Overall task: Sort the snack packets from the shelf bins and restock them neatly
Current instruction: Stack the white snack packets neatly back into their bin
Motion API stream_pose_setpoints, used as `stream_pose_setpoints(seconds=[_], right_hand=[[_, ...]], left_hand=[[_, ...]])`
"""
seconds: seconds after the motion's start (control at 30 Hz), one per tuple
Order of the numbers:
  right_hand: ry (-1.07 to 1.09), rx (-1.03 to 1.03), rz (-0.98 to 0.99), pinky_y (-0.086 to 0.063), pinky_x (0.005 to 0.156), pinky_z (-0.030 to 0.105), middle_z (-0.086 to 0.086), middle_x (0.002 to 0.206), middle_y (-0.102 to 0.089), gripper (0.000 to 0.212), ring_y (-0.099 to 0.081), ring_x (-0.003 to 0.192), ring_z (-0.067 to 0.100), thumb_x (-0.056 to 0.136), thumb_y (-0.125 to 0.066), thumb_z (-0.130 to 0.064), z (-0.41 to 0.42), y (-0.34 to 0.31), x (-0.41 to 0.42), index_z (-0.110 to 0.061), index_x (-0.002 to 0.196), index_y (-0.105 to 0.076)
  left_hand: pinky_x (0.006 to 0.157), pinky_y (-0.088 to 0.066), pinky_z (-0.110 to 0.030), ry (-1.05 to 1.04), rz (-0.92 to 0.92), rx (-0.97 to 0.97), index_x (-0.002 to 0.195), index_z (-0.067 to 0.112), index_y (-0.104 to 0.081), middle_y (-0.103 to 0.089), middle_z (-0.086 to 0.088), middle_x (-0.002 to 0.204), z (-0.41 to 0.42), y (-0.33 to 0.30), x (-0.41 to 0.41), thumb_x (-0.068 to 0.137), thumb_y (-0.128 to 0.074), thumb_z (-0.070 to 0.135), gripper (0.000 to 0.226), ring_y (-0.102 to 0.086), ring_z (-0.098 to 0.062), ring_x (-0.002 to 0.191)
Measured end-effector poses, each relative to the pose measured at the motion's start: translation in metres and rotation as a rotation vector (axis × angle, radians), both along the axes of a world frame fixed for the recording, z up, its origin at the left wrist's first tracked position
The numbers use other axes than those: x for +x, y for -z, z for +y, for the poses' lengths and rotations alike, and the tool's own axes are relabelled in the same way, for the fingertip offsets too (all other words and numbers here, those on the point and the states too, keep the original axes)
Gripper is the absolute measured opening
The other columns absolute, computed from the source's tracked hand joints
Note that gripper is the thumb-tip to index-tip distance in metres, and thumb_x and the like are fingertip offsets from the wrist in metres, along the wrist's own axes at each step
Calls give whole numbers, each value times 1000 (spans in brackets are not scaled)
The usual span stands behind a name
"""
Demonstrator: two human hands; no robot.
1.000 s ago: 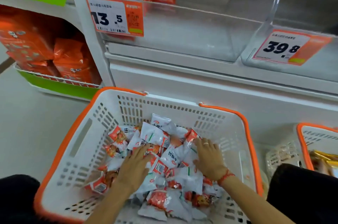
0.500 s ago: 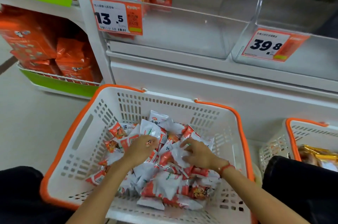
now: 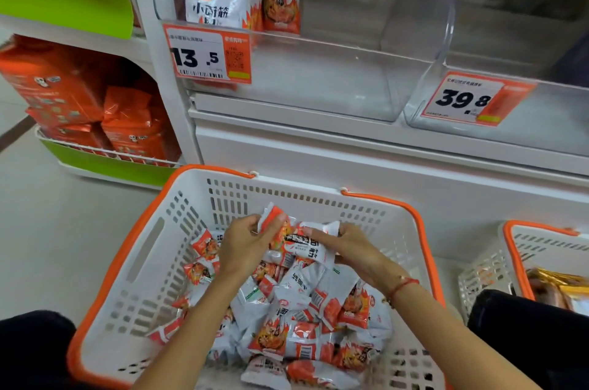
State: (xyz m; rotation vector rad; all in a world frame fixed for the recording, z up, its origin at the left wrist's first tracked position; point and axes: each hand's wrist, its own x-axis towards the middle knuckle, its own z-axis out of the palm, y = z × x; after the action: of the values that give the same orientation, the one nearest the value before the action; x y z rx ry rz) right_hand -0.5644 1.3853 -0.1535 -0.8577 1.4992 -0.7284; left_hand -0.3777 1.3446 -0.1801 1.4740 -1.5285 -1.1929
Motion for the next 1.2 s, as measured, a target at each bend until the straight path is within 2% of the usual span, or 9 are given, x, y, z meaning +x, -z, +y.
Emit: stream_pose_setpoints(seconds=[0.2,0.3,0.43,0.57,0.67,0.77,0.87,1.1,1.2], right_hand=[[108,-167,154,-55,59,32,20,78,-72,41,-68,66,28,75,-80,-28,-17,2,3,11,84,-67],[-83,-252,303,-32,42,25,13,51,-53,51,-43,43,17,74,-81,-32,-20,5,2,13,66,-58],[-304,-263,349,-27,42,21,21,55,-50,57,-39,45,16,74,-80,-37,-28,5,10,17,76,-60],[-132,-185,96,-49,58,20,12,81,-72,36,-63,65,17,91,-60,-41,-36,15,25,-7,90,-73],[-346,-61,366,-52,66,34,20,88,-68,50,-61,73,30,91,-53,-54,-21,63,18,-6,91,-68],[-687,102,668,-39,52,28,16,62,-47,53,-45,55,26,88,-64,-48,5,109,14,-5,63,-47],[-708,79,558,-22,50,24,-1,53,-30,53,-26,47,11,88,-70,-35,11,107,13,-18,56,-31],[-652,-51,283,-53,63,17,8,103,-72,23,-69,83,13,84,-74,-19,-27,6,-21,-11,105,-68],[-597,-151,288,-50,64,14,-6,90,-75,18,-70,81,9,80,-77,-21,-36,-27,-23,-13,96,-74]], left_hand=[[53,-30,-25,-44,-8,108,53,16,-38,-38,5,48,-4,12,5,76,-49,66,56,-36,-12,48],[71,-48,-23,357,-231,438,83,17,-53,-50,-7,84,-20,12,33,63,-44,86,72,-55,-16,78],[112,-31,-29,621,-247,425,143,34,-39,-36,20,140,-27,1,48,72,-68,64,82,-35,-5,132],[96,-50,-30,496,-149,347,114,20,-69,-72,8,109,-22,6,53,76,-73,47,47,-67,-5,98],[81,-51,-27,192,-113,310,86,24,-73,-74,10,80,-17,21,66,78,-75,42,19,-69,-5,77],[91,-50,-30,-7,67,354,95,25,-73,-75,7,91,-9,31,65,79,-73,42,23,-69,-10,92],[102,-45,-42,1,133,425,114,27,-63,-71,5,109,-8,33,60,78,-76,40,40,-65,-17,107],[117,-24,-43,324,-31,468,150,38,-27,-27,16,153,-13,13,43,80,-71,49,84,-29,-12,141],[120,-16,-42,437,128,554,136,52,-28,-22,26,147,-8,-9,22,86,-54,64,58,-25,-2,135]])
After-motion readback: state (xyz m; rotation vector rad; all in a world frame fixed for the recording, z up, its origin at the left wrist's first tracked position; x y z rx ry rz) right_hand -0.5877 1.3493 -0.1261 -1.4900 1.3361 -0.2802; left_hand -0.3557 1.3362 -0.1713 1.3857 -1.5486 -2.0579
